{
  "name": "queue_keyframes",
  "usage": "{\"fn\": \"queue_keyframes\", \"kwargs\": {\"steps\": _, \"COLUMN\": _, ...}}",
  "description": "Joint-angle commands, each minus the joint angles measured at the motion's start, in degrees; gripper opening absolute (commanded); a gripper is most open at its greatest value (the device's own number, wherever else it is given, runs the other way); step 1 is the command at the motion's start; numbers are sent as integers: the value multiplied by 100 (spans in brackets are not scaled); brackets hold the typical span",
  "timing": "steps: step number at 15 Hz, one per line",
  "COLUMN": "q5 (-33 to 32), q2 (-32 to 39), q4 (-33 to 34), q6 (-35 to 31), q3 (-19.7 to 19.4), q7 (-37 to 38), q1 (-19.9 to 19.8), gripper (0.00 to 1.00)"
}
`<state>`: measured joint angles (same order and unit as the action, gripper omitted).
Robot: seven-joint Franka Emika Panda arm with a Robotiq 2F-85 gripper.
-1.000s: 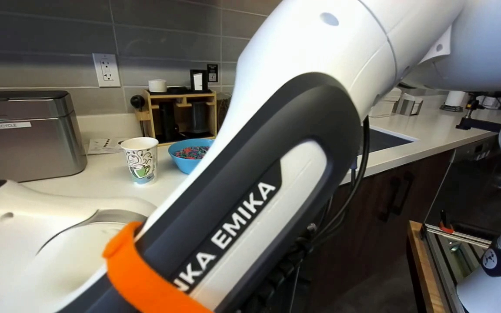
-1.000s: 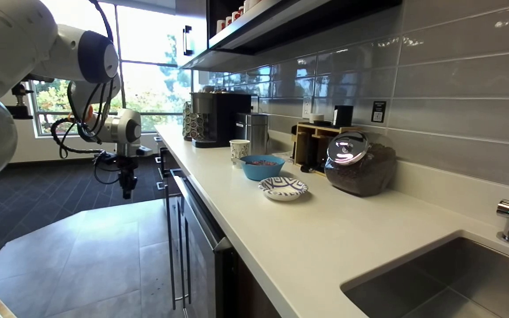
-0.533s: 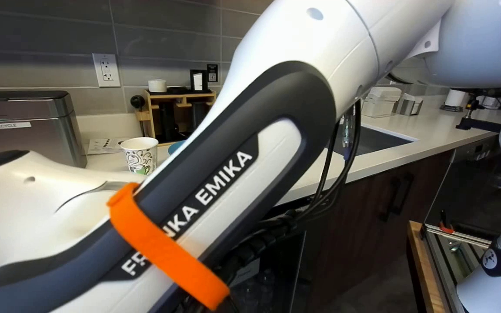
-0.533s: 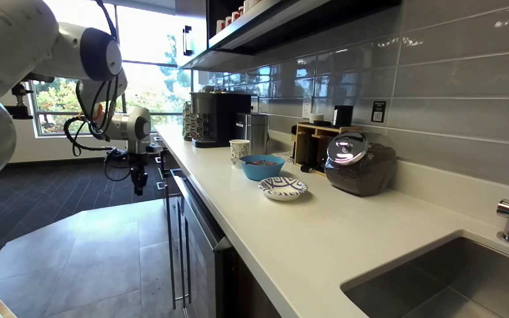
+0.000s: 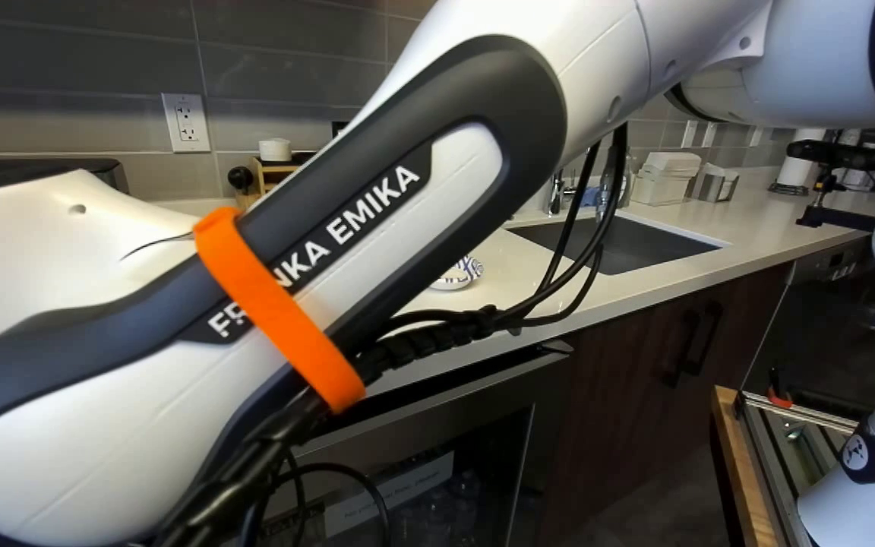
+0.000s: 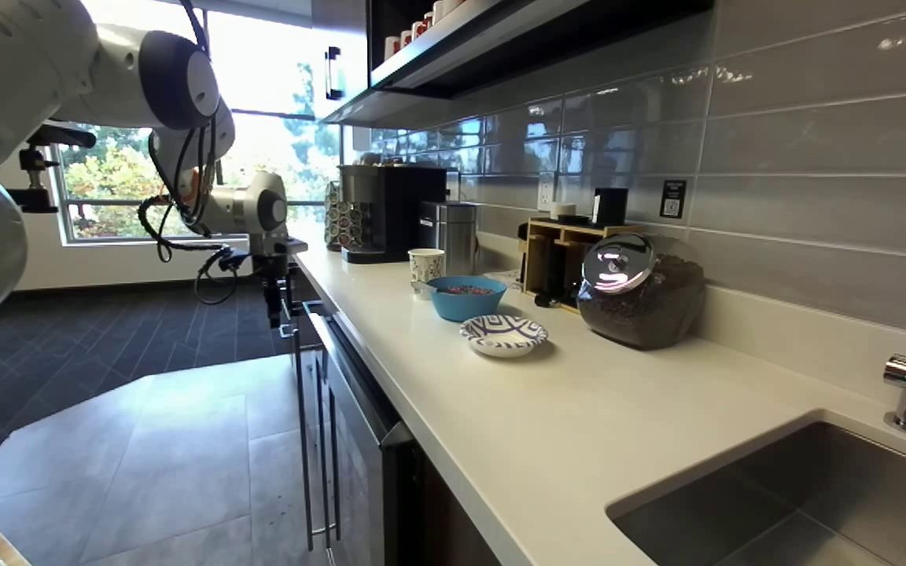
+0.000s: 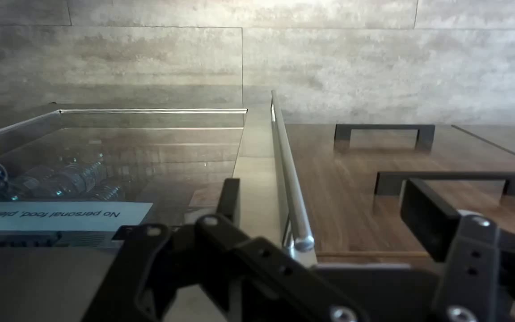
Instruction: Open the clear cabinet door
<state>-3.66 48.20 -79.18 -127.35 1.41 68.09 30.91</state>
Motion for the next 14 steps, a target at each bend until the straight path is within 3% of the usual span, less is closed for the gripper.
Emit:
{"fn": "queue_keyframes", "kwargs": {"steps": 1, "q5": 28, "q2": 55, "q4": 138, "q6": 96, "q3": -204, "q7": 947, "q1": -22, "gripper": 100}}
{"fn": "queue_keyframes", "kwargs": {"steps": 8, "q5": 523, "q2": 283, "q4": 261, "q6": 71, "q3": -4, "q7": 2233, "q1": -279, "gripper": 100}}
{"fn": "queue_keyframes", "kwargs": {"steps": 14, "q5": 311, "q2": 195, "q4": 104, "q6": 20, "q3": -13, "q7": 2174, "q1": -274, "gripper": 100}}
